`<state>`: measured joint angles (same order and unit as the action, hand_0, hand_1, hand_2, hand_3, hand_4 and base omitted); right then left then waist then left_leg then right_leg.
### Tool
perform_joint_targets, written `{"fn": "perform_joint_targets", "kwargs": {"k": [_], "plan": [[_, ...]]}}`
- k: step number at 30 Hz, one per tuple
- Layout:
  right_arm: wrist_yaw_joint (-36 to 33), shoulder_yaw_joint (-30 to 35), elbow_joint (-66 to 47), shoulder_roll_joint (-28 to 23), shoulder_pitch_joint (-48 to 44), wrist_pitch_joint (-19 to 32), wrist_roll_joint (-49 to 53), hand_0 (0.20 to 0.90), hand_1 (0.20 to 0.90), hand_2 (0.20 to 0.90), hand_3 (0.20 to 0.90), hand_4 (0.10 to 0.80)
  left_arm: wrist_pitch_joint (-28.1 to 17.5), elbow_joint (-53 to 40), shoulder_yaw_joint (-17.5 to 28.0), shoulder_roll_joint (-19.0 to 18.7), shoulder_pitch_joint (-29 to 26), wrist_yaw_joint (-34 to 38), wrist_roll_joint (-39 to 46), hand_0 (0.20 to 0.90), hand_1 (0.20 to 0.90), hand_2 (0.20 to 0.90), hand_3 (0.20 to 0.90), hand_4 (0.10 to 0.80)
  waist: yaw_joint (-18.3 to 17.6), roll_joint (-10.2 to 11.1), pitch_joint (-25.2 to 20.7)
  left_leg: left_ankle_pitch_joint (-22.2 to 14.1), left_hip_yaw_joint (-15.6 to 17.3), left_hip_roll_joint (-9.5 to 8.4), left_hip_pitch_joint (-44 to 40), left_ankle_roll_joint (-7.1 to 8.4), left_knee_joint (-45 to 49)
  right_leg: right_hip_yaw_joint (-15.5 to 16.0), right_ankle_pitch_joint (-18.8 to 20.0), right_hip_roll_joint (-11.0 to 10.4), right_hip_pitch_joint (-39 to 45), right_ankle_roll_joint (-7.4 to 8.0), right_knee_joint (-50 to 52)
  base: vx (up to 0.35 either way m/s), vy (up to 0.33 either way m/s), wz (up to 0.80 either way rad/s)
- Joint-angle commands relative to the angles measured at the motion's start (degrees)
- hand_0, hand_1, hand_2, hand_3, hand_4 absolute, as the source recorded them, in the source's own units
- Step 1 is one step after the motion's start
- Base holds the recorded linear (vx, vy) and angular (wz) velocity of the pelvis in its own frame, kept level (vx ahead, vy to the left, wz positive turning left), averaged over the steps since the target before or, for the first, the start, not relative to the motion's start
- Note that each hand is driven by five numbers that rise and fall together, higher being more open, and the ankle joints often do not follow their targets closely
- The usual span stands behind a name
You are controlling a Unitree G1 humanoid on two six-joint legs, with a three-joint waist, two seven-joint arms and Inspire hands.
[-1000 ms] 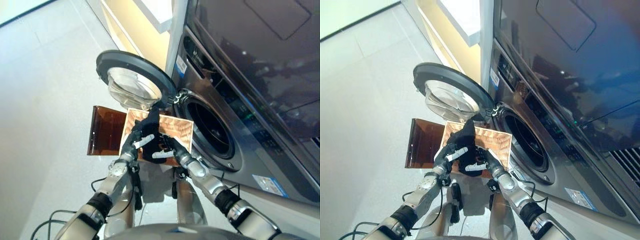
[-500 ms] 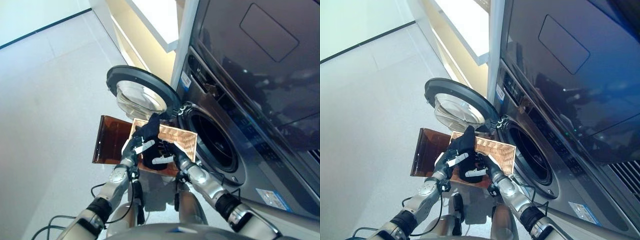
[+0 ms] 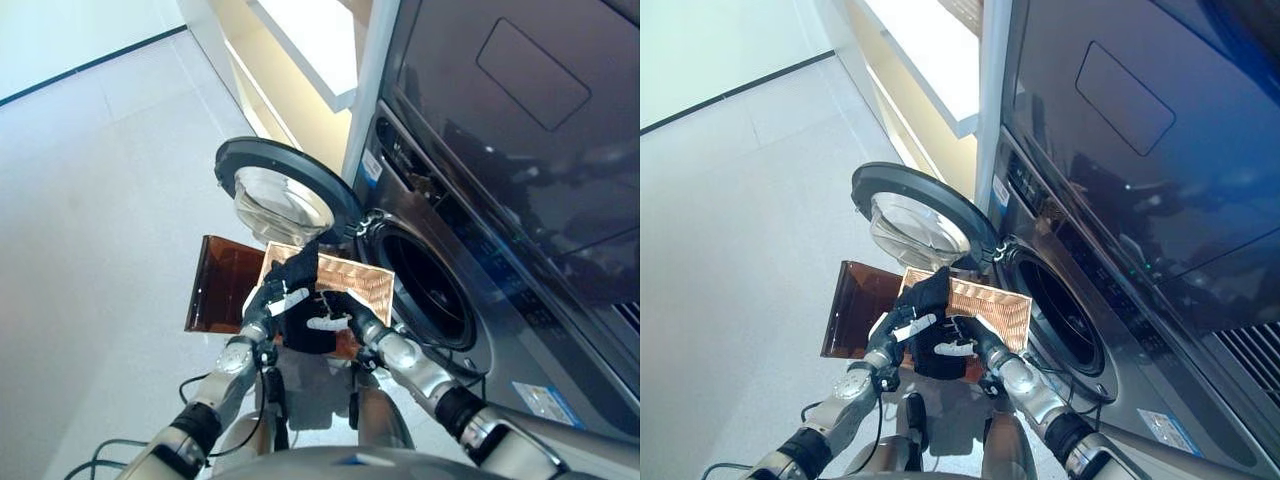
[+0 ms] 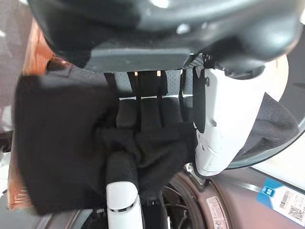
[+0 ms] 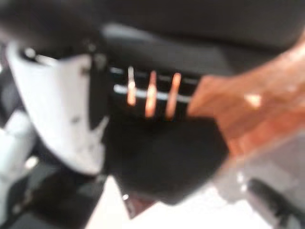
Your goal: Pick up the clothes and place them into the washing machine
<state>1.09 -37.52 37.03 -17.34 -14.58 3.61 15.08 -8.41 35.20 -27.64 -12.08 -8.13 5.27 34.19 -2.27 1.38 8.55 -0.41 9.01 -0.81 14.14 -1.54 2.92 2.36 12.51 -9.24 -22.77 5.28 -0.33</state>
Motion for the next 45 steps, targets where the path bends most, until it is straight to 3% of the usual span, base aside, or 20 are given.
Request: {"fn": "perform_joint_targets", "kwargs": {"k": [1, 17, 18, 19, 26, 45], "plan": [[1.9, -1.4, -3.2, 4.4, -4.5, 4.0, -0.2, 0.2, 0.2, 0.2, 0.2, 0.3, -3.9, -7.8, 0.1, 2.6, -4.3, -2.5, -1.3, 0.2, 0.2, 0.2, 0.2, 0.3, 1.1, -0.3, -2.1, 4.7, -2.4, -0.99, 7.4, 0.71, -0.7, 0.8, -6.4, 2.0, 0.2, -0.54, 4.3, 0.0, 0.0, 0.0], [1.6, -0.3, -3.4, 4.6, -3.6, 4.0, 2.4, 0.2, 0.2, 0.2, 0.2, 0.3, -3.8, -7.8, 0.1, 2.6, -4.5, -1.8, -1.5, 0.2, 0.2, 0.2, 0.2, 0.3, 1.0, -0.2, -2.5, 4.6, -2.4, -0.91, 7.7, 0.62, -0.6, 0.5, -6.5, 2.1, -0.3, -0.56, 4.4, 0.0, 0.0, 0.0], [1.5, -0.1, -3.2, 4.6, -3.4, 4.1, 3.2, 0.2, 0.2, 0.2, 0.2, 0.3, -3.8, -7.8, 0.2, 2.5, -4.6, -1.6, -1.6, 0.409, 0.409, 0.409, 0.409, 0.449, 1.0, -0.2, -2.5, 4.6, -2.3, -0.92, 7.8, 0.63, -0.6, 0.5, -6.5, 2.1, -0.4, -0.56, 4.4, 0.0, 0.0, 0.0], [1.4, 0.2, -3.3, 4.5, -3.2, 4.2, 3.9, 0.2, 0.2, 0.2, 0.2, 0.3, -3.8, -7.8, 0.2, 2.4, -4.6, -1.5, -1.9, 0.9, 0.9, 0.9, 0.9, 0.8, 1.0, -0.2, -2.5, 4.6, -2.3, -0.95, 7.7, 0.63, -0.6, 0.5, -6.5, 2.1, -0.3, -0.56, 4.4, 0.0, 0.0, 0.0], [0.8, 4.1, -3.6, 3.1, -0.2, 5.2, 8.4, 0.2, 0.2, 0.2, 0.2, 0.3, -4.3, -8.7, 1.8, 1.3, -3.9, -0.5, -3.3, 0.9, 0.9, 0.9, 0.9, 0.8, 0.8, -0.1, -2.4, 4.6, -2.3, -0.87, 7.9, 0.63, -0.6, 0.6, -6.5, 2.2, -0.5, -0.54, 4.4, 0.0, 0.0, 0.0], [-3.1, 21.2, 1.8, 4.0, 6.6, 11.5, 22.9, 0.2, 0.2, 0.2, 0.2, 0.3, -9.2, -7.1, 14.6, 0.9, 3.4, 3.7, -1.3, 0.9, 0.9, 0.9, 0.9, 0.8, 0.7, -0.2, -1.1, 4.5, -2.2, -1.04, 9.7, 0.7, 0.4, 0.9, -6.5, 2.0, -1.9, -0.48, 5.0, -0.004, 0.002, 0.01]]}}
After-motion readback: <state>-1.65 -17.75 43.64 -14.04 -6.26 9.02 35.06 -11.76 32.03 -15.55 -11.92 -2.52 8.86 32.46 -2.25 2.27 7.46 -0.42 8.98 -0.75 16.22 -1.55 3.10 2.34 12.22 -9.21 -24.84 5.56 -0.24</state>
